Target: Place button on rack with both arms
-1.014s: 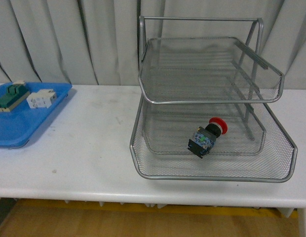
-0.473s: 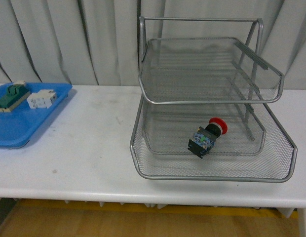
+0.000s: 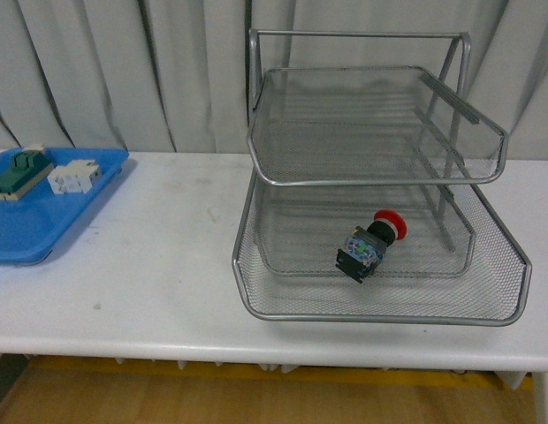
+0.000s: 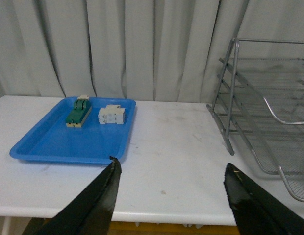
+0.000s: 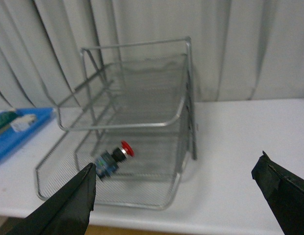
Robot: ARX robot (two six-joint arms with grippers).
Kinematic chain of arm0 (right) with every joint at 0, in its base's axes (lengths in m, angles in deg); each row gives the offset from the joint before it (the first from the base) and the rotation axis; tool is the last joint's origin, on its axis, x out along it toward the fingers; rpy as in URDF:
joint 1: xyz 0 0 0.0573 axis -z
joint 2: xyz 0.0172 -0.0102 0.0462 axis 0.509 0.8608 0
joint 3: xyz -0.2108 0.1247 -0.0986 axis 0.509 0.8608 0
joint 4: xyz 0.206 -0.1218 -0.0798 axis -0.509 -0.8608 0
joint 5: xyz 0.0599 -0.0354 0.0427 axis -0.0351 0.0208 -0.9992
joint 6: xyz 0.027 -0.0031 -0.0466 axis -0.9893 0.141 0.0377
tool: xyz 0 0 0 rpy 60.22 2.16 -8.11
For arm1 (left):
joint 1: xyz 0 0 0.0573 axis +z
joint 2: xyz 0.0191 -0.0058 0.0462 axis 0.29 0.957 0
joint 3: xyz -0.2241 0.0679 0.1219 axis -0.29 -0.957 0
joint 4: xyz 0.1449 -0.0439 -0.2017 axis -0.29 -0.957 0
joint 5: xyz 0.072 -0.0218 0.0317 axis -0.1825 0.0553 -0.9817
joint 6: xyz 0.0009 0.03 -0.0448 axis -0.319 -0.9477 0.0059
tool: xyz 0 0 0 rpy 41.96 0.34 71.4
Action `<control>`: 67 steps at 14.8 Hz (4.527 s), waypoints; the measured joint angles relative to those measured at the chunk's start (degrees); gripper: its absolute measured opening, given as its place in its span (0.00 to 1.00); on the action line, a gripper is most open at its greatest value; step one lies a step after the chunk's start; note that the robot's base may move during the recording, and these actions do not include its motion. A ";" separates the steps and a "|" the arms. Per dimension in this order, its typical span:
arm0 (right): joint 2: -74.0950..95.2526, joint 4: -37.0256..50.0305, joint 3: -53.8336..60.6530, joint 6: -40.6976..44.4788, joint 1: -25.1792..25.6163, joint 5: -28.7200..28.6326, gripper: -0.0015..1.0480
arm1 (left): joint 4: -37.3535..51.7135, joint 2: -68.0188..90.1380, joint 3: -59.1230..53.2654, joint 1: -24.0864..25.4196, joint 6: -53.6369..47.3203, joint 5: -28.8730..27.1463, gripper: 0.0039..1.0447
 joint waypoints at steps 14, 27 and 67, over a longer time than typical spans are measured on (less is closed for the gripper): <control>69.92 -0.22 -33.57 -8.02 -25.62 15.04 0.07 | 0.07 0.00 0.00 0.00 -0.15 0.04 0.94; 83.93 6.64 -32.41 -10.71 -27.02 18.43 0.02 | 0.07 0.00 0.00 0.00 -0.15 0.04 0.94; 78.31 15.17 -26.01 -10.12 -18.88 12.26 0.02 | 0.07 0.00 0.00 0.00 -0.17 0.04 0.94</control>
